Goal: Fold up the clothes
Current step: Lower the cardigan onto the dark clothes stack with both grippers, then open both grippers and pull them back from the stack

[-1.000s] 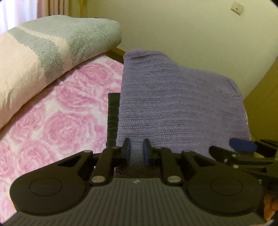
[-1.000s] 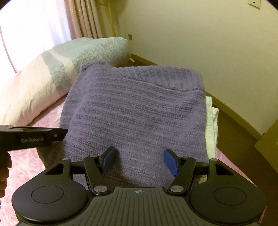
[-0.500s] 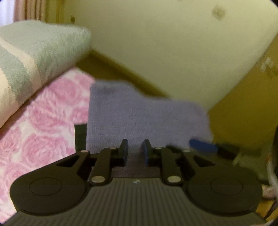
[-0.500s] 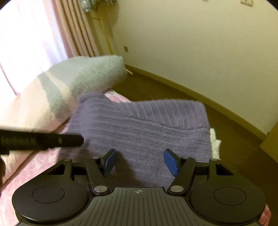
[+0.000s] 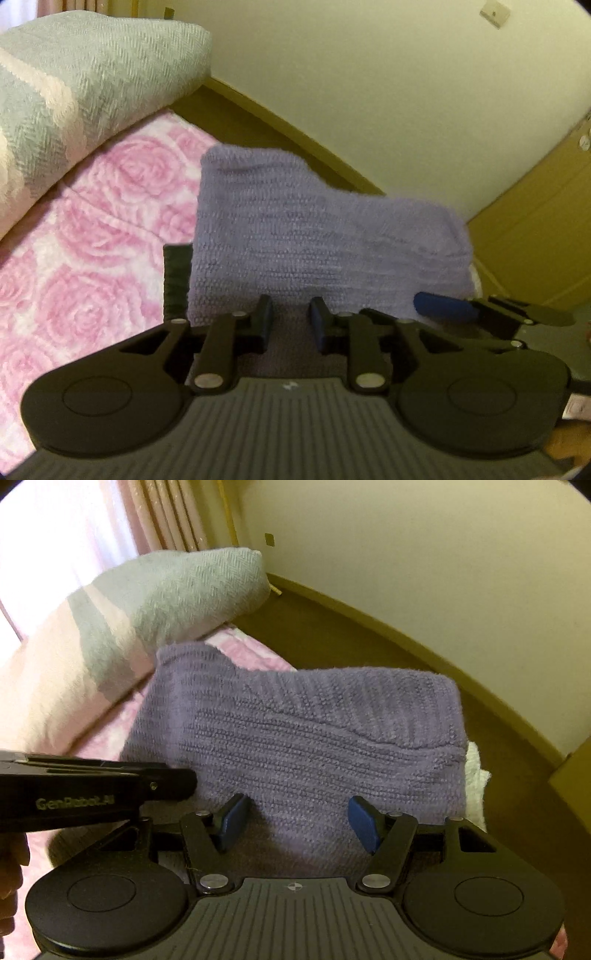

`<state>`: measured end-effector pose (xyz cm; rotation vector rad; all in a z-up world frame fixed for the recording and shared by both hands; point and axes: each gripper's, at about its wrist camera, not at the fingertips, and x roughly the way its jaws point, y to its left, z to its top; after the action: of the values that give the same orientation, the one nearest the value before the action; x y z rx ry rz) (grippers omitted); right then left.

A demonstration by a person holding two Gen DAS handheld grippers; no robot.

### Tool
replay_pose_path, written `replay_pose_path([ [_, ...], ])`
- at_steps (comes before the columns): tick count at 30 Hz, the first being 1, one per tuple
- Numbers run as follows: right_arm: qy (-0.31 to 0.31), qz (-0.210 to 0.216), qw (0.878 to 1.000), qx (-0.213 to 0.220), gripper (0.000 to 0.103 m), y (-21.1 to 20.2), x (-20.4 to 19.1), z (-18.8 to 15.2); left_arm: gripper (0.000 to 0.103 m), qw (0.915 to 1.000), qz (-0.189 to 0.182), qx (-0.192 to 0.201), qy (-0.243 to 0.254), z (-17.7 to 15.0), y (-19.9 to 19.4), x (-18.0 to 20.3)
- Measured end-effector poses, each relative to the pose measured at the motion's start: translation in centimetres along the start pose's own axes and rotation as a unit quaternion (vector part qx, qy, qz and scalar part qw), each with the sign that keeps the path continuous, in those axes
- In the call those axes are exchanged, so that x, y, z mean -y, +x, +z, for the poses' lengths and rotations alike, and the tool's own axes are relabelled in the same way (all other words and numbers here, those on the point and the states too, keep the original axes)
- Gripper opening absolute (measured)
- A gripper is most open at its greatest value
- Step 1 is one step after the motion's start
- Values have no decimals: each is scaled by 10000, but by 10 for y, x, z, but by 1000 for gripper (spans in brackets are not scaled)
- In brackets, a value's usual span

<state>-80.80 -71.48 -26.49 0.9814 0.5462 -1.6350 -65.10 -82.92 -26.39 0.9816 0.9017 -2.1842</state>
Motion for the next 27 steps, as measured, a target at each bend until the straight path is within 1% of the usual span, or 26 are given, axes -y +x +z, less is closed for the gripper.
replay_pose_path([
  [1,67,30,9999,117,65,-9,3,4,17,9999,7,134,17,4,-5,1],
  [2,92,-30,9995,314,65,-17,5,8,15,9997,15,238,15,8,-7,1],
  [4,161,-186,9978,611,65,-24,10,17,15,9992,8,391,-31,16,-8,1],
  [5,275,-213,9972,665,65,-22,13,22,15,9991,-6,408,-70,20,-4,1],
  [6,366,-220,9973,599,65,-15,17,26,16,9993,17,360,-74,21,4,-1],
  [8,395,-219,9983,366,65,5,21,30,23,9997,98,215,-50,22,22,-5],
  [9,228,-229,9989,339,65,11,20,30,23,9996,80,203,-166,22,26,-9],
  [10,74,-215,9992,340,65,9,18,30,23,9994,54,228,-246,21,21,-10],
  [11,-12,-175,9992,358,65,3,18,30,20,9993,39,257,-274,20,14,-9],
  [12,46,-77,9991,414,65,-8,21,27,17,9991,23,286,-303,19,6,-9],
  [14,152,98,9986,503,65,-31,26,20,16,9993,16,363,-125,8,-16,1],
  [17,228,230,9985,430,65,-65,27,-7,16,9996,-3,288,67,-20,-41,14],
  [19,238,293,9989,281,65,-79,24,-31,16,9996,-38,211,161,-41,-51,23],
  [20,217,291,9991,202,65,-80,19,-41,16,9997,-11,136,223,-51,-52,27],
  [23,81,237,9997,-38,65,-67,4,-64,19,9979,398,-12,518,-72,-35,38],
  [27,-77,99,9997,-191,65,-48,-4,-73,21,9969,596,-94,498,-76,-19,40],
])
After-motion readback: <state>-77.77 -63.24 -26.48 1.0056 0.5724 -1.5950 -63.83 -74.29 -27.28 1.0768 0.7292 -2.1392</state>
